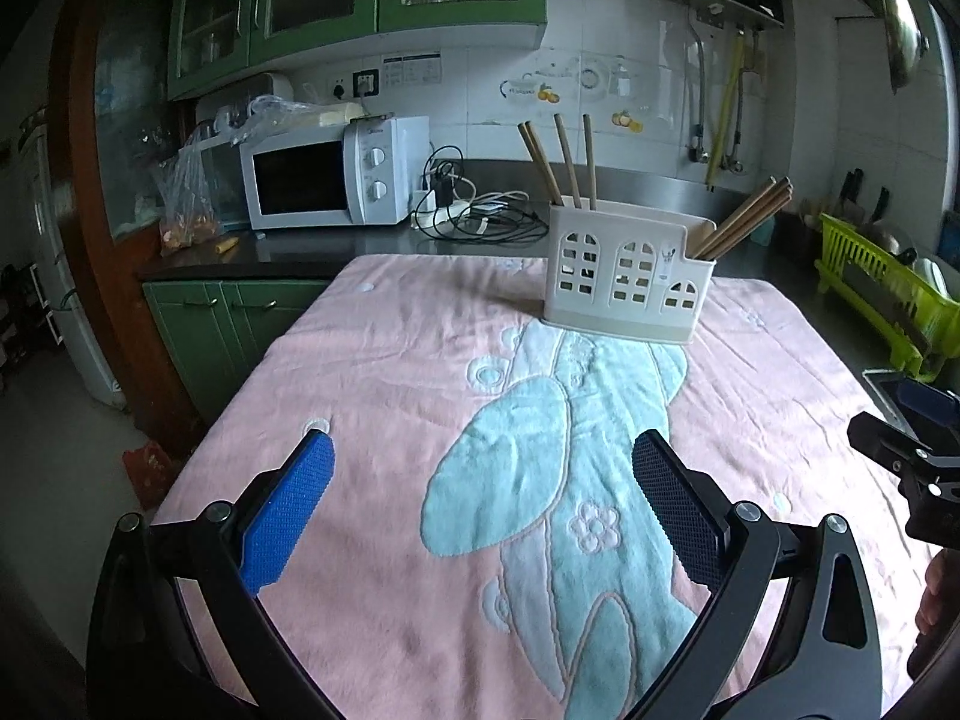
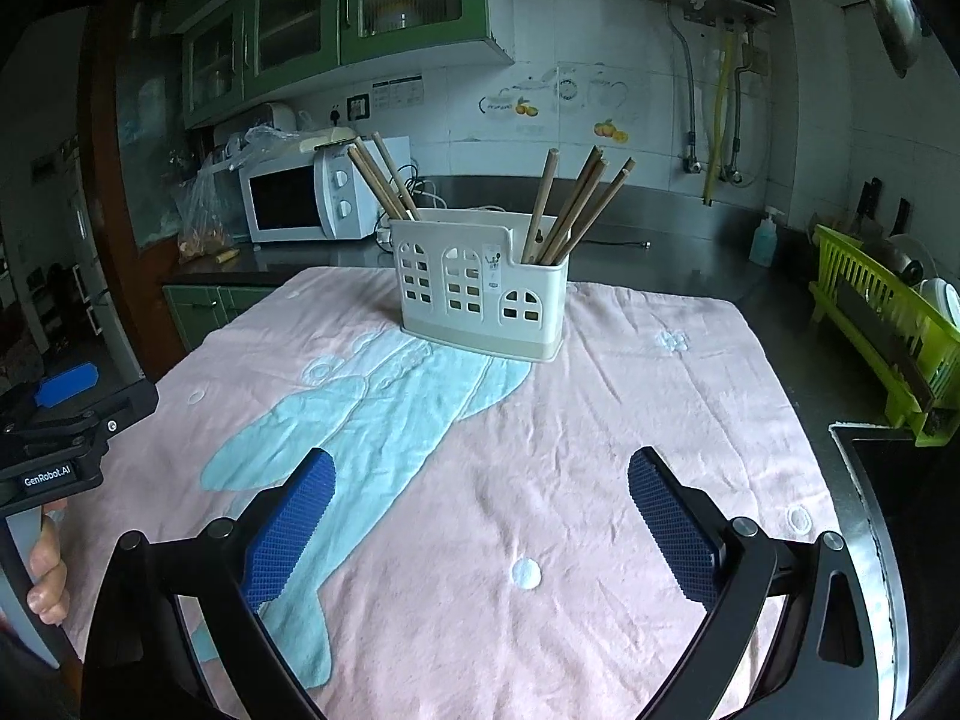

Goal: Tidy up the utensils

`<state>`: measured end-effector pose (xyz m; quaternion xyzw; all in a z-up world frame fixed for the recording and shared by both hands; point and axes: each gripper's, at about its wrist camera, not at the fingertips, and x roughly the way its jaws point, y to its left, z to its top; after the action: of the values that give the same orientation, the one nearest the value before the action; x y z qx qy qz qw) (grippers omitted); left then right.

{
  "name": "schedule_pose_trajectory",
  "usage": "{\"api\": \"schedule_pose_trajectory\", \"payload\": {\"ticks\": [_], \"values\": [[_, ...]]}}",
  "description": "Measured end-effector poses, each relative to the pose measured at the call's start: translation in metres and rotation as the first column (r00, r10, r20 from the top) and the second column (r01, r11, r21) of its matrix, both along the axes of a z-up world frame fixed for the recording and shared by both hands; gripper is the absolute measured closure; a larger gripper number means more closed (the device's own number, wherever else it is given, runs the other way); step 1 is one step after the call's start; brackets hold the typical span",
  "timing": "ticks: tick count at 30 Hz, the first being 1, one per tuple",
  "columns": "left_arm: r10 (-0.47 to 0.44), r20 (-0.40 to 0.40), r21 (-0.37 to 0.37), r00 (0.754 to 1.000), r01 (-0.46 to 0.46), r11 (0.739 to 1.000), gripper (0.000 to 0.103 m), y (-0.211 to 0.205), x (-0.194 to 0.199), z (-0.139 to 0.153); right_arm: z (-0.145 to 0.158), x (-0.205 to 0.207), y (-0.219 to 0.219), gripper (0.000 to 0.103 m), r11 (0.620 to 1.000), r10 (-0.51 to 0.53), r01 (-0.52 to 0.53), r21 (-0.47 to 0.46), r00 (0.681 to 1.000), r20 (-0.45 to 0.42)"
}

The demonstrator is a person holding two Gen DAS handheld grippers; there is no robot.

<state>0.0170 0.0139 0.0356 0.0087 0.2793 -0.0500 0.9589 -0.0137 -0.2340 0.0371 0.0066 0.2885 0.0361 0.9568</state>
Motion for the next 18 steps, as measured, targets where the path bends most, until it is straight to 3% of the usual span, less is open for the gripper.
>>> {"api": "schedule_pose_trajectory", "payload": {"ticks": [18], "values": [[-0.006, -0.027, 0.009, 1.0, 0.007, 1.0, 0.005, 0.0014, -0.0009, -0.0085, -0.0049, 0.0002, -0.002, 0.008, 1.0, -0.008, 0.008, 0.003, 1.0, -0.015]]}}
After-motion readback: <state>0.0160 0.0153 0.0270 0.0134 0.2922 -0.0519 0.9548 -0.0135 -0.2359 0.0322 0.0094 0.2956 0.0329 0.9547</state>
